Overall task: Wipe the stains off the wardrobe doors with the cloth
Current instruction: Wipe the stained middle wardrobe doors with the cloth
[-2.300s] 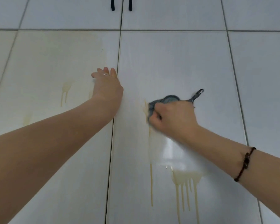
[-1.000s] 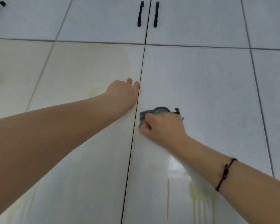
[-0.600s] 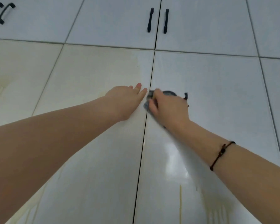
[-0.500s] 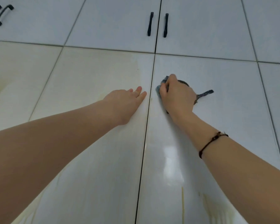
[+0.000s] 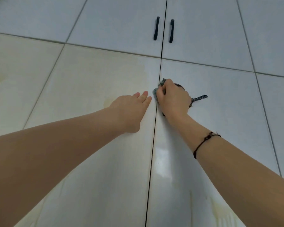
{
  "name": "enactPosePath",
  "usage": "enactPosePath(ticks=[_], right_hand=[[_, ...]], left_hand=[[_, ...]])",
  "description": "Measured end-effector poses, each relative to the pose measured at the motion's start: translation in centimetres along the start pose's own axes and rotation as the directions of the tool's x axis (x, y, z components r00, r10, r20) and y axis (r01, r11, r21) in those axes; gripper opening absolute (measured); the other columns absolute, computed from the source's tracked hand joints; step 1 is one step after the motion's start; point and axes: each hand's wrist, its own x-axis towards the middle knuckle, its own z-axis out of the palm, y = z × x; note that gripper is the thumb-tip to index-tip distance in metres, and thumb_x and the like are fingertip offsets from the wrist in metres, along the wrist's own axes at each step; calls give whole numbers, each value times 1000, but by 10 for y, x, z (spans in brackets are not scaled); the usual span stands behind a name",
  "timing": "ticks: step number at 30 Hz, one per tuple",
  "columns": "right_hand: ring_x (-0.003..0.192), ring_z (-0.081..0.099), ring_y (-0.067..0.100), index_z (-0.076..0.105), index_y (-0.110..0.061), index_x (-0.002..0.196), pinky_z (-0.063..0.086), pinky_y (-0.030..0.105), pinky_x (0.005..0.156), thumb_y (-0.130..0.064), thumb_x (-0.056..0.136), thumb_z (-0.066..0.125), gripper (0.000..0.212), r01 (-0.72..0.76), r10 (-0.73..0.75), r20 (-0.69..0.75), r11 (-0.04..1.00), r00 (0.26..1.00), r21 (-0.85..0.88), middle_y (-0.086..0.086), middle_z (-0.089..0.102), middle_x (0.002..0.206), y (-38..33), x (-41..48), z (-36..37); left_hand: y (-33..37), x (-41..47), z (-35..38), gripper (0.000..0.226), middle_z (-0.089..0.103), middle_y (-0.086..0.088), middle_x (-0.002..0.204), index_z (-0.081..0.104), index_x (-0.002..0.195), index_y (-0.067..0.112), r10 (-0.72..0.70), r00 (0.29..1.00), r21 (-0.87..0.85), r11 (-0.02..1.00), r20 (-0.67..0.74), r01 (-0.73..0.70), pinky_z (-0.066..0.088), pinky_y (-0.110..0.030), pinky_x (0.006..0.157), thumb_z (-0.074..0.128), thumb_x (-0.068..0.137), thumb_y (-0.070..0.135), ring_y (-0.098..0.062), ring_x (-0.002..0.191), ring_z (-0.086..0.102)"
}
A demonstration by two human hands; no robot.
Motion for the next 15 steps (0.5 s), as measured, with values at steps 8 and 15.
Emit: enactPosePath(ticks=[8, 15], right_hand=[[42, 38, 18, 46, -19, 69, 22, 24, 41, -33, 90, 59, 29, 286, -288, 50, 957, 956, 43, -7, 44, 48, -6, -187, -22], [41, 38, 18, 44, -22, 78, 21, 23, 46, -34, 92, 50, 19, 201, -203, 103, 979, 974, 32, -10, 39, 52, 8, -145, -34]], left_hand=[[19, -36, 10, 77, 31, -17, 154, 30, 148, 3, -22, 996, -83, 996, -85, 14, 42, -44, 105, 58, 77, 18, -33, 140, 35], [85, -161, 25, 14, 47, 2, 82, 45, 84, 20, -117, 987, -454, 878, 107, 153, 36, -31, 65, 36, 93, 27, -22, 73, 47]])
